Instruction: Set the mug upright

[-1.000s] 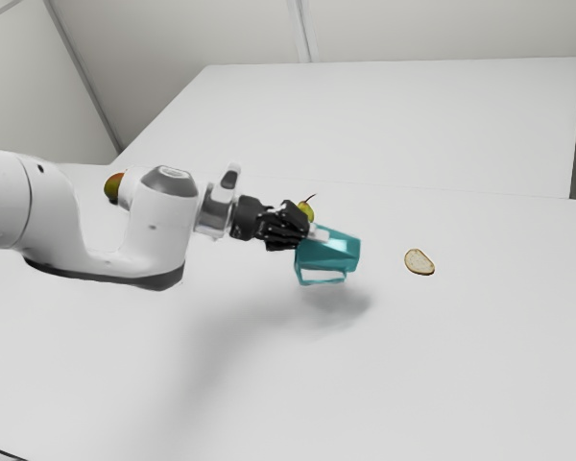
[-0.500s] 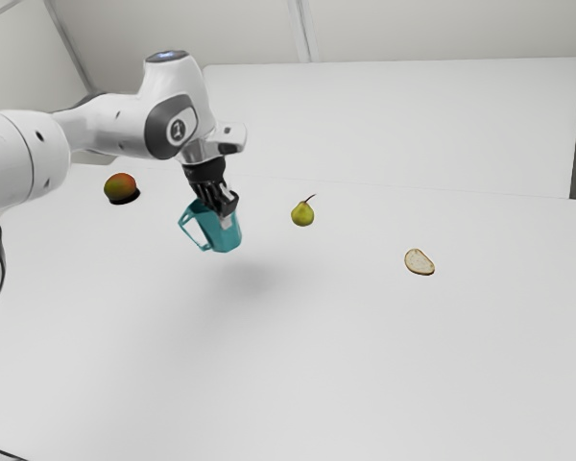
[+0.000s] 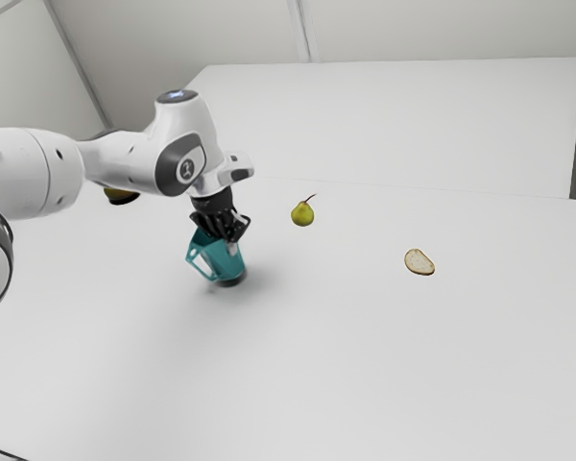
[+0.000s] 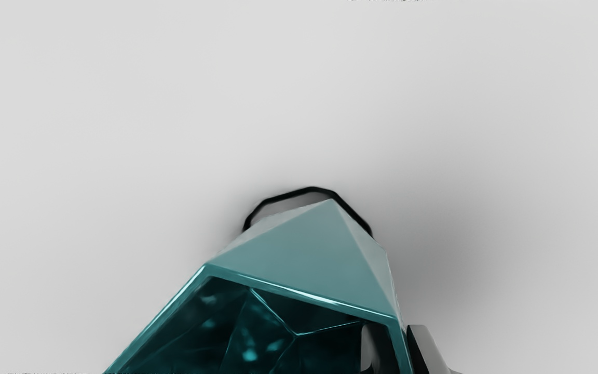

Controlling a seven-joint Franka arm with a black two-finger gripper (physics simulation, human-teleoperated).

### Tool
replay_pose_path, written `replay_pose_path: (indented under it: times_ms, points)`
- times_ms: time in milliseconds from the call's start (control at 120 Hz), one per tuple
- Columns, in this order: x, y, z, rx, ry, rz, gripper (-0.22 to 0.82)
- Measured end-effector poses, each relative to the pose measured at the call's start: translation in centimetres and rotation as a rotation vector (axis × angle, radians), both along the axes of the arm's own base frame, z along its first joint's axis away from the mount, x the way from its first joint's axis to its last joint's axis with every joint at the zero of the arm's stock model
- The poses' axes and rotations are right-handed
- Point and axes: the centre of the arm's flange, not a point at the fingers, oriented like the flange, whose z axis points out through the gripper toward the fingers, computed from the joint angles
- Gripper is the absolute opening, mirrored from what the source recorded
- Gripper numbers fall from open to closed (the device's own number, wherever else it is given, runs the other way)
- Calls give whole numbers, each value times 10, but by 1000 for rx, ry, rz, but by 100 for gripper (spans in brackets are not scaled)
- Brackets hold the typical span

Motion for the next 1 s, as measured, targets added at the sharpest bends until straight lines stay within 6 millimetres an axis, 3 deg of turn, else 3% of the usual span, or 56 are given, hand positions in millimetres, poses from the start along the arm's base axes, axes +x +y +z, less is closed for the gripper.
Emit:
replay_pose_path:
  times_ms: [158, 392, 575, 650, 742, 808, 875, 950, 1000]
  points:
    - [-2, 0, -7, -8, -2, 68, -16]
    - [-3, 0, -8, -26, 2, 145, 31]
    - [-3, 0, -5, -29, -2, 183, 48]
    - [0, 0, 7, -31, -25, 193, 52]
    - [5, 0, 46, -34, -78, 203, 55]
    - [6, -1, 89, -34, -121, 205, 56]
    - [5, -11, 145, -41, -163, 192, 58]
    - [5, -32, 230, -49, -222, 159, 58]
    - [-2, -41, 276, -49, -243, 139, 59]
